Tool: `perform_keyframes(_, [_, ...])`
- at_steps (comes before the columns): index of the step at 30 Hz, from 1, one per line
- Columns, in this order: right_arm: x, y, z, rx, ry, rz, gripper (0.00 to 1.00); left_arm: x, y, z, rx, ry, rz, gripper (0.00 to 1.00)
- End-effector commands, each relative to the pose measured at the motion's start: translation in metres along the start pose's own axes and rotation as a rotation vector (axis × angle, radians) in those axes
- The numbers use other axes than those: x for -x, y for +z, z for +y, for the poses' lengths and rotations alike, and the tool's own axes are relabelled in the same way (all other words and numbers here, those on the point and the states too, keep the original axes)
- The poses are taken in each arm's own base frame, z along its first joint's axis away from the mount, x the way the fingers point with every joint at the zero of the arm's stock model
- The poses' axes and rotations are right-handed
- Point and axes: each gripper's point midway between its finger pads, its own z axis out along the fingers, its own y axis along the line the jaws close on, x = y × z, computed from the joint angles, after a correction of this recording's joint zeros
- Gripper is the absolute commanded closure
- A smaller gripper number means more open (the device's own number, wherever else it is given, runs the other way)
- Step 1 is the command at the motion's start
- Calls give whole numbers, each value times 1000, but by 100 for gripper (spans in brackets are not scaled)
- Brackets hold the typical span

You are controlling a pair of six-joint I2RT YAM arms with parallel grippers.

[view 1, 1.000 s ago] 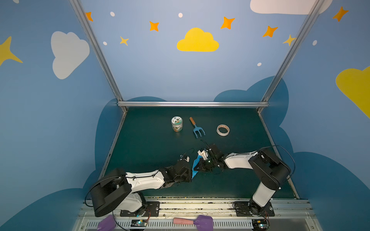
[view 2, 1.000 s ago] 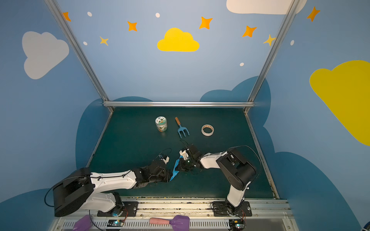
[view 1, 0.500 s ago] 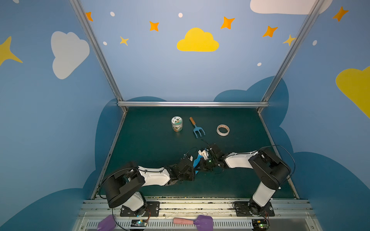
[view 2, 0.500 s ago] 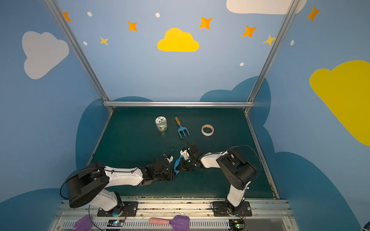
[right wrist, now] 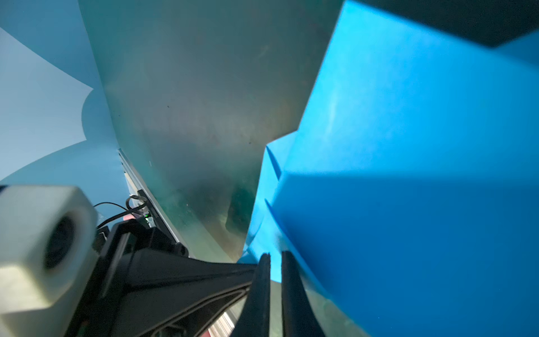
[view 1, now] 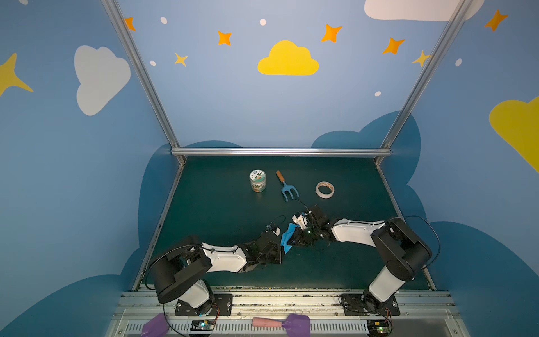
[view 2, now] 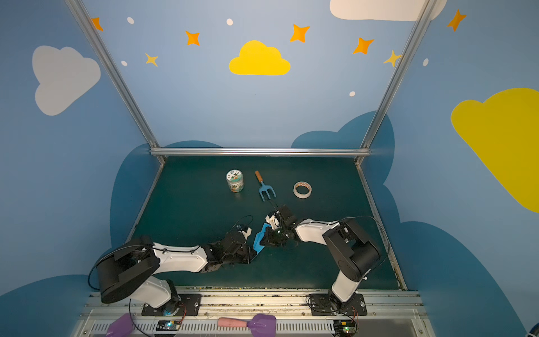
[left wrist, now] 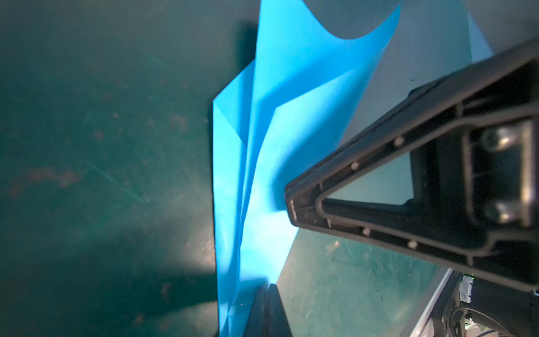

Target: Fold a paper plane with a square sheet of paper (fold left side to right side)

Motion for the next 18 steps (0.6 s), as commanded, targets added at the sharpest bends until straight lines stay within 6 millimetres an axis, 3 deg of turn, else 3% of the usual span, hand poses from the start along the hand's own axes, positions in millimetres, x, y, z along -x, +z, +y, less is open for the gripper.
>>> perform_keyframes(1, [-5, 5, -7, -36, -3, 23, 92, -28, 4, 33, 106, -9, 91, 97])
perform_keyframes(7, [-7, 10, -30, -94, 20, 42, 97, -30, 4, 34, 104, -11, 99, 97])
perform_keyframes(18, [1, -10, -74, -171, 104, 18, 100, -30, 2, 34, 100, -12, 97, 97])
